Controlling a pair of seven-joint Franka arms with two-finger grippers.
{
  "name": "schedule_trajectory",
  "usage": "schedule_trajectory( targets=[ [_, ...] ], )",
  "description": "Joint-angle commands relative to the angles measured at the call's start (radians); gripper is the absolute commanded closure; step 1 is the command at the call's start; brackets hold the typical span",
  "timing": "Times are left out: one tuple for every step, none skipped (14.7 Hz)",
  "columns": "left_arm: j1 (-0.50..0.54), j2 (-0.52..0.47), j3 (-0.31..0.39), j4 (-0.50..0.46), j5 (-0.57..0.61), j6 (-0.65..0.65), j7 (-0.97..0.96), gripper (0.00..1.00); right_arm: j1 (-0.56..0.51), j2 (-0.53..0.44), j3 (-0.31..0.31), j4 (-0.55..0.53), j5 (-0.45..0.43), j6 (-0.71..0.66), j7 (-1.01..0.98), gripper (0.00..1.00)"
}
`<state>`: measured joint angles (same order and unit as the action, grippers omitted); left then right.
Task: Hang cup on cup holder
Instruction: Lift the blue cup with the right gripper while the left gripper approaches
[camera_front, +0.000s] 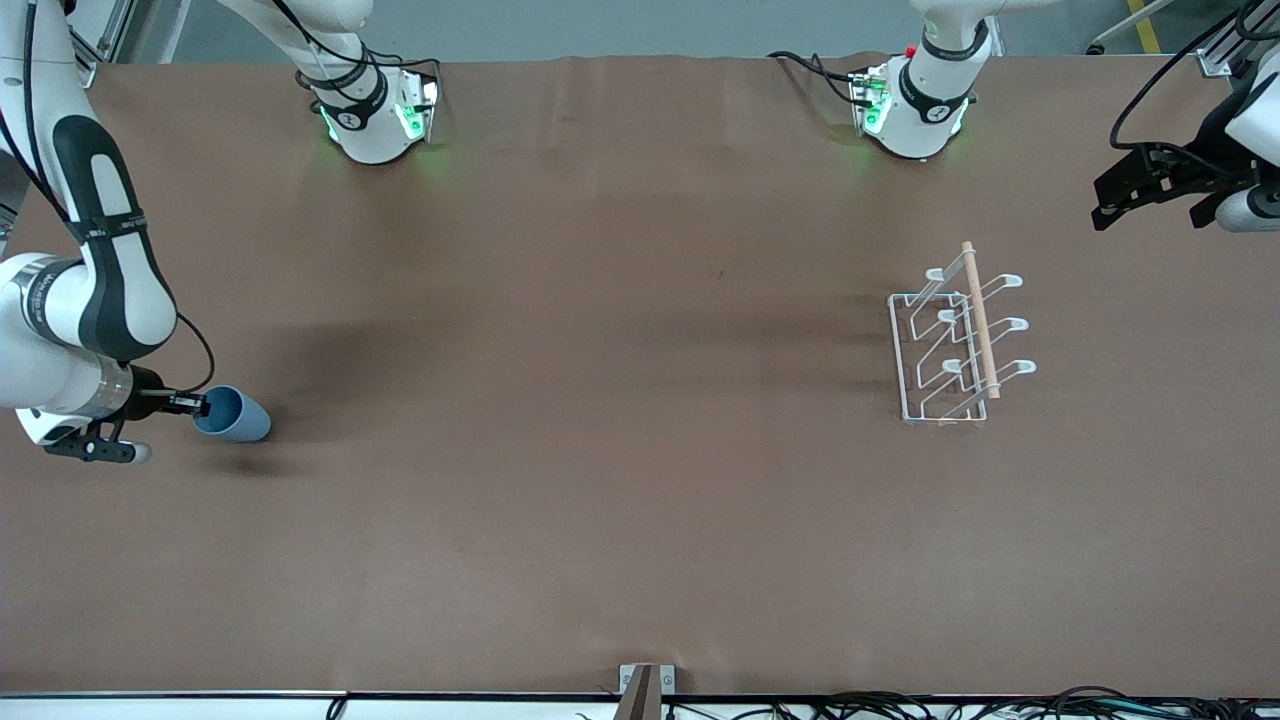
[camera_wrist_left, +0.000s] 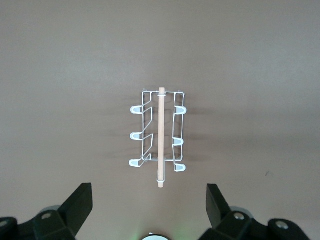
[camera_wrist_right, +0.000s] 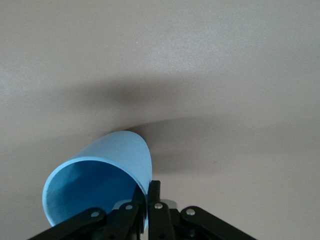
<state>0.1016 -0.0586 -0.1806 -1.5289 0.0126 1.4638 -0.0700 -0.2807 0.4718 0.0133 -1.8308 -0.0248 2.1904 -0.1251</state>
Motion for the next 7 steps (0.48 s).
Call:
schedule_trajectory(
  targets=[
    [0.003, 0.005, 0.0, 0.021, 0.015, -0.022, 0.03, 0.0, -0.009, -0.08, 0.045, 0.005, 0.003, -0.09, 0.007, 0.99],
    [0.003, 0.005, 0.0, 0.021, 0.013, -0.022, 0.03, 0.0, -0.012, -0.113, 0.072, 0.01, 0.005, -0.128, 0.007, 0.99],
    [0.003, 0.005, 0.001, 0.021, 0.012, -0.022, 0.03, 0.0, -0.011, -0.149, 0.1, 0.01, 0.005, -0.159, 0.005, 0.99],
    [0.003, 0.005, 0.001, 0.021, 0.009, -0.022, 0.03, 0.0, -0.011, -0.188, 0.131, 0.01, 0.031, -0.188, 0.007, 1.0],
    [0.003, 0.005, 0.001, 0.021, 0.006, -0.022, 0.03, 0.0, -0.012, -0.221, 0.158, 0.01, 0.104, -0.234, 0.004, 0.99],
    [0.001, 0.005, 0.001, 0.021, 0.006, -0.022, 0.029, 0.0, -0.011, -0.251, 0.175, 0.011, 0.199, -0.292, -0.002, 0.98],
    [0.001, 0.005, 0.001, 0.021, 0.006, -0.022, 0.03, 0.0, -0.008, -0.271, 0.185, 0.014, 0.28, -0.323, -0.004, 0.98]
  ],
)
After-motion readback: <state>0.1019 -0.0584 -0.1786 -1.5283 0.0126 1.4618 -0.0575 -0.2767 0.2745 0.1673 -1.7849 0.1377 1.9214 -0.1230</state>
